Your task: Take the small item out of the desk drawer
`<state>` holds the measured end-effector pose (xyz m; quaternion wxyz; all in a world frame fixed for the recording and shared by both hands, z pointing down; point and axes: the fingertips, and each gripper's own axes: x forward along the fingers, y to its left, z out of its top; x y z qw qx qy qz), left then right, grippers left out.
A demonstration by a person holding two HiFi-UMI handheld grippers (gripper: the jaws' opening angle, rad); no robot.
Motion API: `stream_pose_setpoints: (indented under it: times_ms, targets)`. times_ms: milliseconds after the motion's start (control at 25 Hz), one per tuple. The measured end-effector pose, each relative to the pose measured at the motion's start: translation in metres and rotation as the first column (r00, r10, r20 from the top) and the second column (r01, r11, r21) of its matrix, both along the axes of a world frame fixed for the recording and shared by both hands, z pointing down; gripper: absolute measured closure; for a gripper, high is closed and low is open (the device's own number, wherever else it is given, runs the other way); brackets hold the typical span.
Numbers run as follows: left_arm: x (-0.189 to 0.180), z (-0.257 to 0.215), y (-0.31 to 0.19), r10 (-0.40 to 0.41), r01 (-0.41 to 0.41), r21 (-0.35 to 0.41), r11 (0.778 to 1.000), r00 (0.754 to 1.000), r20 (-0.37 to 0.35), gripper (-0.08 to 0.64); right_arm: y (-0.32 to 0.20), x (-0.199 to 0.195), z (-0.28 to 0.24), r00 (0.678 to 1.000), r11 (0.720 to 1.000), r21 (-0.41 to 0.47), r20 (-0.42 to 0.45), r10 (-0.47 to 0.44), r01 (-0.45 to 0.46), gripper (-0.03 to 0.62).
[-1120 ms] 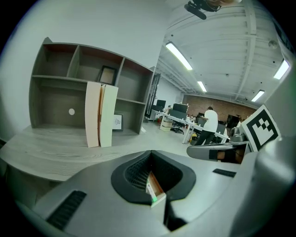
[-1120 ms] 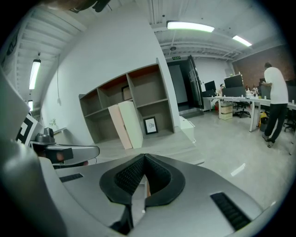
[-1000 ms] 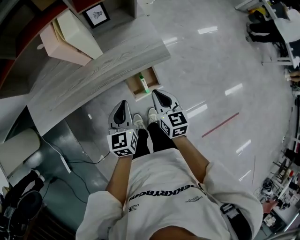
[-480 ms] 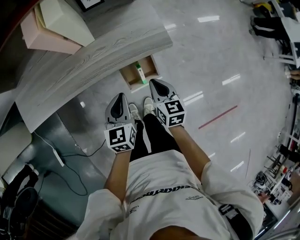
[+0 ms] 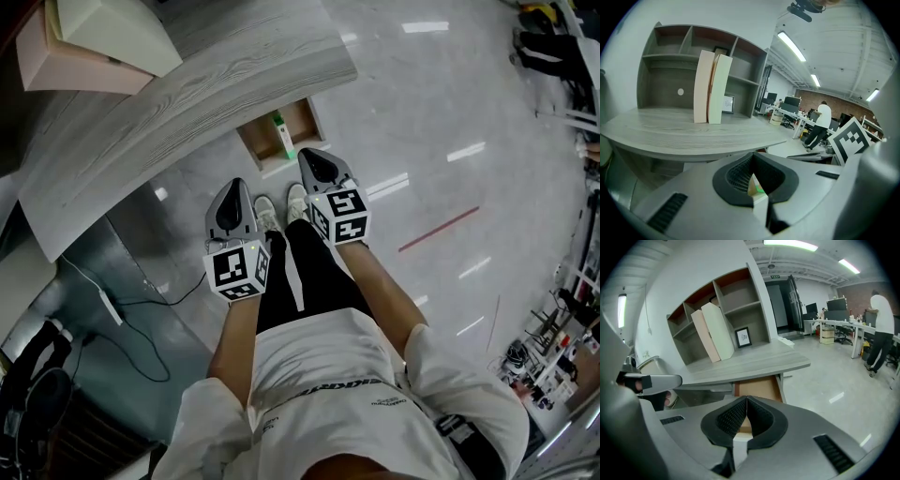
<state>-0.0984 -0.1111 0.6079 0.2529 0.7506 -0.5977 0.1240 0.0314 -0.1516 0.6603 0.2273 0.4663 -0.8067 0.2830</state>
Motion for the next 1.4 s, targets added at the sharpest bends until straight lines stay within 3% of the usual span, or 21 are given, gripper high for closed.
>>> stream_pose_setpoints:
  times_ms: [760,1400]
  targets:
    - [0.009,0.047,0.010,-0.011,0.011,-0.037,0.999,1.000,-0.024,0.545,-0.009,-0.006,0.079,0.999,0.998,-0.068,-0.044,-0.003,0.000,0.554]
    - [0.006,0.054,0.020,-0.030,0.029,-0.055,0.998,0.999,-0.018,0.545,-0.013,-0.017,0.117,0.994,0.991,-0.127,-0.096,-0.053,0.040,0.428]
